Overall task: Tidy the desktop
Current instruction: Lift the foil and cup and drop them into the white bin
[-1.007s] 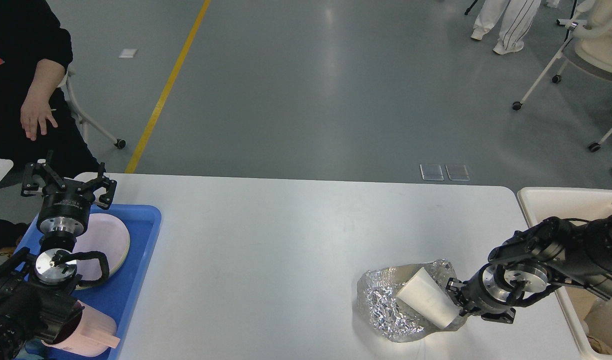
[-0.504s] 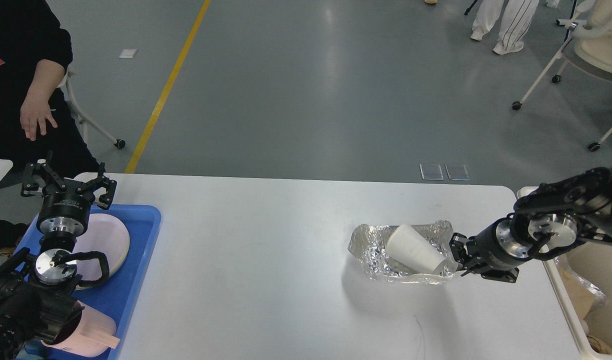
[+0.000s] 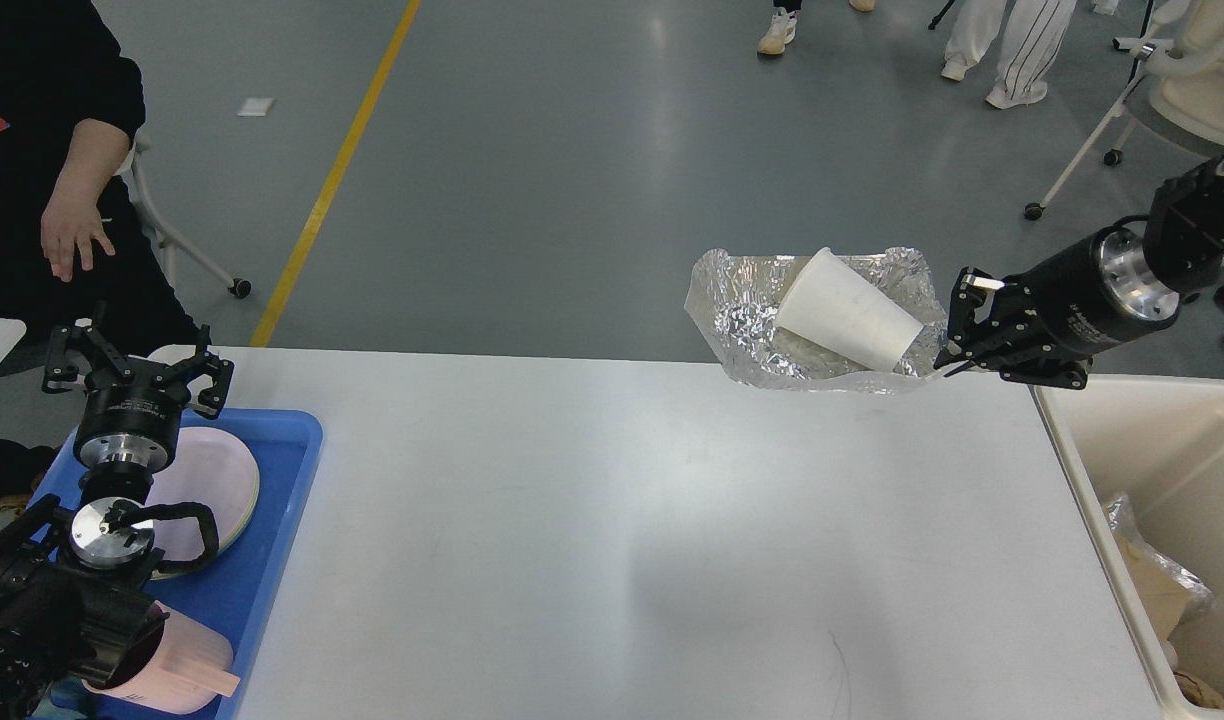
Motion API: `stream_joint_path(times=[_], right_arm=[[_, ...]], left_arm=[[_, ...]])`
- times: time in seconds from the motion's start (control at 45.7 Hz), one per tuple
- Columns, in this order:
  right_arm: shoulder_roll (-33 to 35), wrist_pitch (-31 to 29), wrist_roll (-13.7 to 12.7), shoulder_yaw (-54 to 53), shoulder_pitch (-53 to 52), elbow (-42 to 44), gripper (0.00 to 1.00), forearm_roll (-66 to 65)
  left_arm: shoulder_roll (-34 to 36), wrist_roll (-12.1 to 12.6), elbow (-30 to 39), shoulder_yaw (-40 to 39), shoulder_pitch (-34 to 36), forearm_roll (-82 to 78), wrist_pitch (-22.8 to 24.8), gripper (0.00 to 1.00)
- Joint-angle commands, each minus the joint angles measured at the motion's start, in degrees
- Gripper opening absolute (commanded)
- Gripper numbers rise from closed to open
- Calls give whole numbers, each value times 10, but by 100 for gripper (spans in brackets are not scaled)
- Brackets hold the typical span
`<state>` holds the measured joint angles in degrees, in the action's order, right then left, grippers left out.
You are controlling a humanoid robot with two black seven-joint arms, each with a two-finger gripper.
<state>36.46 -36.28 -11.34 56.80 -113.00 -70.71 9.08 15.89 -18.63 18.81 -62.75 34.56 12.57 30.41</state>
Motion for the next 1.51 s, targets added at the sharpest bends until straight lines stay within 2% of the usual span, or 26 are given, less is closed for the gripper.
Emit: stream_joint_path(times=[0.0, 0.197, 0.35, 0.504, 0.788, 1.073, 1.292, 1.313, 1.335, 1.423, 1.489], right_arm=[[1, -8, 0, 2, -9, 1, 0, 2], [10, -9, 0, 4, -13, 10, 0, 2], [15, 1, -1, 22, -4, 51, 0, 4], [41, 47, -1, 67, 34, 73, 0, 6], [134, 168, -1, 32, 203, 116, 0, 49], [136, 311, -1, -51, 402, 177, 0, 97], [124, 343, -1, -103, 528, 275, 0, 96], [119, 343, -1, -103, 537, 288, 6, 96], [113, 344, -1, -103, 545, 301, 19, 96], [89, 351, -1, -102, 570, 369, 98, 93], [73, 352, 0, -104, 588, 408, 100, 96]], left_arm=[[0, 0, 0, 0, 0, 0, 0, 96], [0, 0, 0, 0, 0, 0, 0, 96], [0, 0, 0, 0, 0, 0, 0, 96], [0, 0, 0, 0, 0, 0, 0, 96], [0, 0, 0, 0, 0, 0, 0, 96], [0, 0, 0, 0, 1, 0, 0, 96], [0, 0, 0, 0, 0, 0, 0, 96], [0, 0, 0, 0, 0, 0, 0, 96], [0, 0, 0, 0, 0, 0, 0, 96], [0, 0, 0, 0, 0, 0, 0, 96], [0, 0, 0, 0, 0, 0, 0, 96]])
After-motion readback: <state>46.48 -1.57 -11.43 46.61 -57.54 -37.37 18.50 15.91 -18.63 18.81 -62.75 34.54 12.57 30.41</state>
